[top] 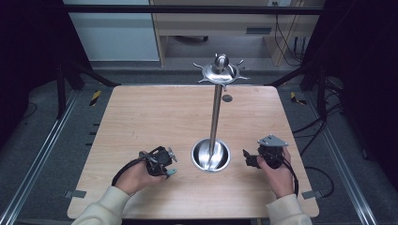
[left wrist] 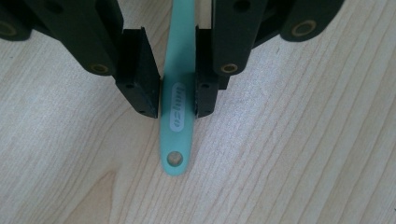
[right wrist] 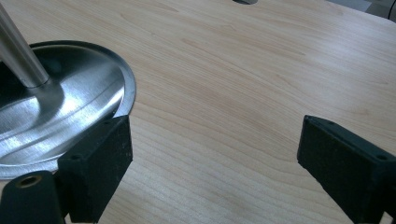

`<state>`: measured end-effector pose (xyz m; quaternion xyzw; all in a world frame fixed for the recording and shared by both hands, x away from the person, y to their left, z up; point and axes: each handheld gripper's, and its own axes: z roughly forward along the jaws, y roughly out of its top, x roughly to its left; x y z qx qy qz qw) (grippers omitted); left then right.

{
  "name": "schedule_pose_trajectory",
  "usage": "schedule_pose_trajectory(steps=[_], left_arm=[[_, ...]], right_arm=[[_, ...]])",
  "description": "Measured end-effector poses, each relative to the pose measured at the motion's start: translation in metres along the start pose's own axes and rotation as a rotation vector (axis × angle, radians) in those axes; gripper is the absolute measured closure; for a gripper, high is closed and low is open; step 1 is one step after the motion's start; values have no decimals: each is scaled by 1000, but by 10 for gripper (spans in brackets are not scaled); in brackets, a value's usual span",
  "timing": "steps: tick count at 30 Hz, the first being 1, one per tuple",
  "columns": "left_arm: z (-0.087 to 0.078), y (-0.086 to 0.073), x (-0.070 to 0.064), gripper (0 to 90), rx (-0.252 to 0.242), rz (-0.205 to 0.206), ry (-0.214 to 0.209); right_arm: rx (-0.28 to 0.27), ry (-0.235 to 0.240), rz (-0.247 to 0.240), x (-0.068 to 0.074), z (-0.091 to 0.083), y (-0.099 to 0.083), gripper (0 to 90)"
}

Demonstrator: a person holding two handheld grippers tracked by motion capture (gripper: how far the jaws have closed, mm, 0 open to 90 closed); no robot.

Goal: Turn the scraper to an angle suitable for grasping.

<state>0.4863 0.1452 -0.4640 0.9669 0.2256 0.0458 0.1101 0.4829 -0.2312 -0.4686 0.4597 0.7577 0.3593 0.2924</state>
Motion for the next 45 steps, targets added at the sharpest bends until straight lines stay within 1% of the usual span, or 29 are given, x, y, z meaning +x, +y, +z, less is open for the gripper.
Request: schedule_pose_trajectory(steps=[7,8,10,16,17,20,21,24,27,28,29,32,33,34,35,45], left_arm=[[0,0,-1,731,2,8,0],[-1,-1,-1,731,-1,5,6],[-2,-2,-1,733,-11,2,1],[-14,-7,2,735,-61,-20,8],[-14,-7,2,735,-61,-20,8],[-24,-10,5,735,-99,-39,14],[-30,-12,6,736,-126,-50,19],[-41,-14,9,736,-157,-65,23],[-51,-16,10,736,-184,-71,31],[-51,-16,10,736,-184,-71,31],[-56,-16,11,736,-202,-77,34],[-64,-17,11,737,-224,-83,39],[-64,-17,11,737,-224,-83,39],[-68,-18,12,737,-239,-82,45],[-68,-18,12,737,-239,-82,45],[-86,-21,14,737,-298,-96,53]], right_arm=[[-1,-1,1,0,0,0,106],[-1,-1,1,0,0,0,106],[-2,-1,3,0,0,0,106],[-1,0,0,0,0,0,106],[-1,-1,0,0,0,0,106],[-2,-1,2,0,0,0,106],[-1,-1,4,0,0,0,106],[1,-1,6,0,0,0,106],[2,-2,3,0,1,0,106],[2,-2,3,0,1,0,106],[3,0,2,0,1,0,106],[2,1,2,1,1,0,107],[2,1,2,1,1,0,107],[2,1,0,1,0,0,106],[2,1,-1,1,0,0,106],[0,2,-2,1,0,0,106]])
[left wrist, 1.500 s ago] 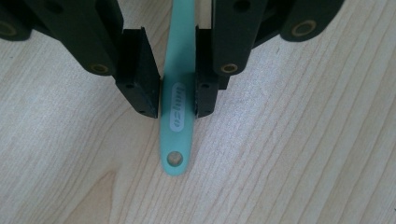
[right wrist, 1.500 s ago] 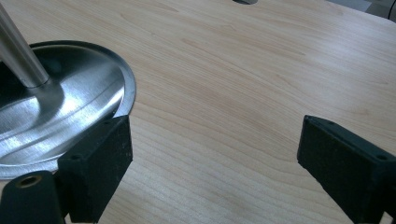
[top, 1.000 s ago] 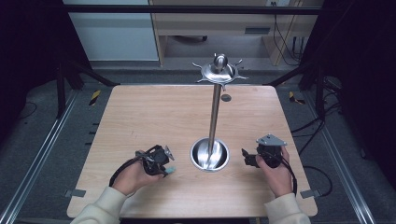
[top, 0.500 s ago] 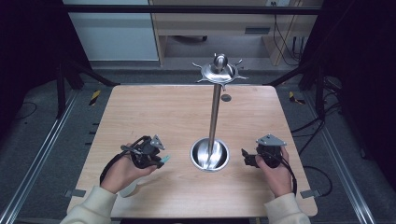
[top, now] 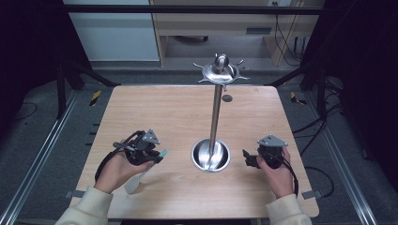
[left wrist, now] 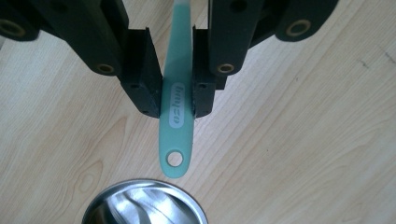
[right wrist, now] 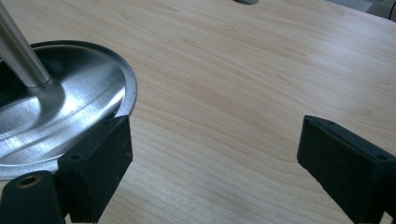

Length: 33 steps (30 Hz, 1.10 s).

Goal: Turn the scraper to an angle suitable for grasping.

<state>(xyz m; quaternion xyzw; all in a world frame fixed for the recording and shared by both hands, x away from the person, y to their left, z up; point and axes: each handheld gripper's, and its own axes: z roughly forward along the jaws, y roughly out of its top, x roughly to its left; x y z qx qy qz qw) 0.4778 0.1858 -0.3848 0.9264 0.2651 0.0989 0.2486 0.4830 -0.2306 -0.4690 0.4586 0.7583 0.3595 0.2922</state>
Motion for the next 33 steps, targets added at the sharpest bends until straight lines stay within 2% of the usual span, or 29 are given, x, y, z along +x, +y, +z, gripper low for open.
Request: schedule_pose_trajectory(steps=[3,4,5,7,15,25,33], left_arm=[[-8,1,0,738,-21,-4,10],[-12,2,0,739,-45,-16,32],[-12,2,0,739,-45,-16,32],[-20,3,1,739,-82,-26,35],[-37,2,4,740,-156,-55,55],[-69,1,7,740,-275,-78,84],[-76,4,8,740,-315,-80,86]], right_arm=[[0,0,0,0,0,0,106],[0,0,-2,0,0,0,106],[0,0,-2,0,0,0,106],[1,-1,-1,0,0,0,106],[2,0,0,0,0,0,106],[1,-1,-1,0,0,0,106],[2,0,0,1,0,0,106]])
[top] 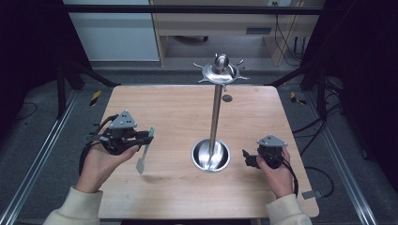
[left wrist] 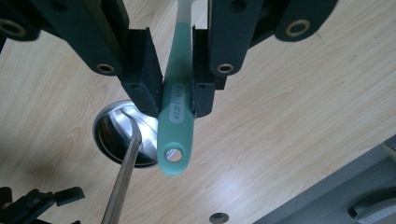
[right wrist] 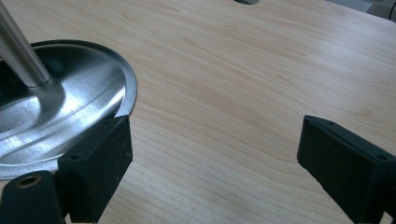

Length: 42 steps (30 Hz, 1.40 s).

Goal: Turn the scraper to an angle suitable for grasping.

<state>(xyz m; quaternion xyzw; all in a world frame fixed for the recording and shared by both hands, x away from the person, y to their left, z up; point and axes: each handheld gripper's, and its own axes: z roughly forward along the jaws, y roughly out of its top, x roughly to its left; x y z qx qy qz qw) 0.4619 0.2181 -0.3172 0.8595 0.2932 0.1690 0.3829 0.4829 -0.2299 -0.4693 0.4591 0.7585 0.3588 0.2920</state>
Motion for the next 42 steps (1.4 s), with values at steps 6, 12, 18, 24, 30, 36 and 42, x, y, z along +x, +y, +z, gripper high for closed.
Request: schedule_pose_trajectory(steps=[6,12,18,24,30,36,42], left_arm=[[-1,4,-2,740,-23,-2,-1],[-5,10,-6,740,-69,3,10],[-8,16,-7,740,-96,3,5],[-12,26,-14,740,-117,20,2],[-16,33,-18,740,-135,27,-5],[-18,39,-23,740,-147,39,-9],[-18,43,-25,740,-158,40,-15]], right_arm=[[1,1,0,0,0,0,106],[-1,1,-1,0,0,0,106],[-6,3,-5,0,0,0,106],[-5,4,-7,0,0,0,106],[-3,4,-4,1,1,1,106],[0,5,-5,2,1,1,106],[1,5,-1,2,1,1,106]])
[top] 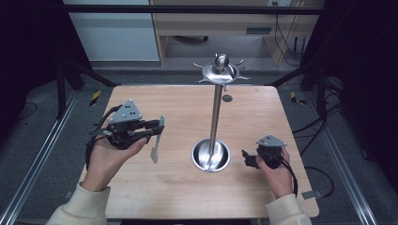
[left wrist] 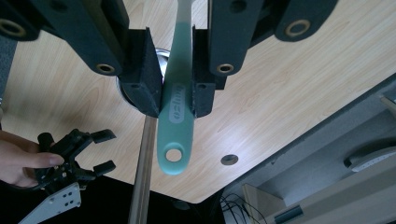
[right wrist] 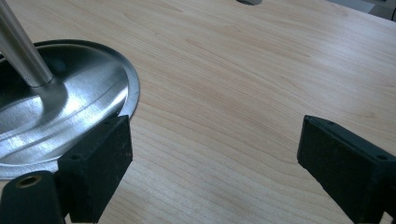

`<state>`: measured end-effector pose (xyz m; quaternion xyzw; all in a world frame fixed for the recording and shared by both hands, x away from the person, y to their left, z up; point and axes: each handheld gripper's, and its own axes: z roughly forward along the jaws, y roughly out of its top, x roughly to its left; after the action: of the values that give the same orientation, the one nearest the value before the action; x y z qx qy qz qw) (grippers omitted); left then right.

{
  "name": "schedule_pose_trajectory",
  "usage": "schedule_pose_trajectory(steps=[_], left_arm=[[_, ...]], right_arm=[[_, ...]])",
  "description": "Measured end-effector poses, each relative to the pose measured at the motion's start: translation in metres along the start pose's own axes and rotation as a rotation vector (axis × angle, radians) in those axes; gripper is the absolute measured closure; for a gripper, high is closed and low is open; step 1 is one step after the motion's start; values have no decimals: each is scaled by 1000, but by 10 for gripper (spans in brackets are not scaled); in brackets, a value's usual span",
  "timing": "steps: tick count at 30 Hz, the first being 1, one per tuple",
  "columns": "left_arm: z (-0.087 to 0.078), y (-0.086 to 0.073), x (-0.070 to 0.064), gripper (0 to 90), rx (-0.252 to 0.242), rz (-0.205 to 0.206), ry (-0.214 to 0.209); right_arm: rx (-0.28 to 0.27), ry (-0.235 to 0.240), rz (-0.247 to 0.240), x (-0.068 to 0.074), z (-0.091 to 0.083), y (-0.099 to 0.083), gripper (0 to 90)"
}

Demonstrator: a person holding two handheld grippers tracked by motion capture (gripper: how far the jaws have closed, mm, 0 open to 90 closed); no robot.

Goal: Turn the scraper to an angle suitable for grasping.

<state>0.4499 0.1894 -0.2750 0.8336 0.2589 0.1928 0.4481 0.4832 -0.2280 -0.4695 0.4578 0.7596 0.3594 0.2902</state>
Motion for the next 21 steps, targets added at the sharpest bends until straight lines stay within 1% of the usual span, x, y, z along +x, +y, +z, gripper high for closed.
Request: schedule_pose_trajectory(steps=[7,10,11,12,13,19,21], left_arm=[[0,8,-2,740,-18,7,-2],[-1,14,-3,740,-24,14,-4],[-1,18,-5,740,-32,18,-4],[-1,18,-5,740,-32,18,-4],[-2,22,-7,740,-40,24,-4],[-4,31,-9,740,-53,31,-7],[-4,35,-11,740,-56,39,-10]], right_arm=[[-6,0,1,-1,0,0,106],[-4,-1,0,-1,-1,0,106],[-2,-2,2,0,0,0,106],[-2,-1,1,0,0,0,106],[-3,-1,2,0,0,0,106],[-5,0,-1,-1,-1,0,106],[-5,-2,-1,-1,0,0,106]])
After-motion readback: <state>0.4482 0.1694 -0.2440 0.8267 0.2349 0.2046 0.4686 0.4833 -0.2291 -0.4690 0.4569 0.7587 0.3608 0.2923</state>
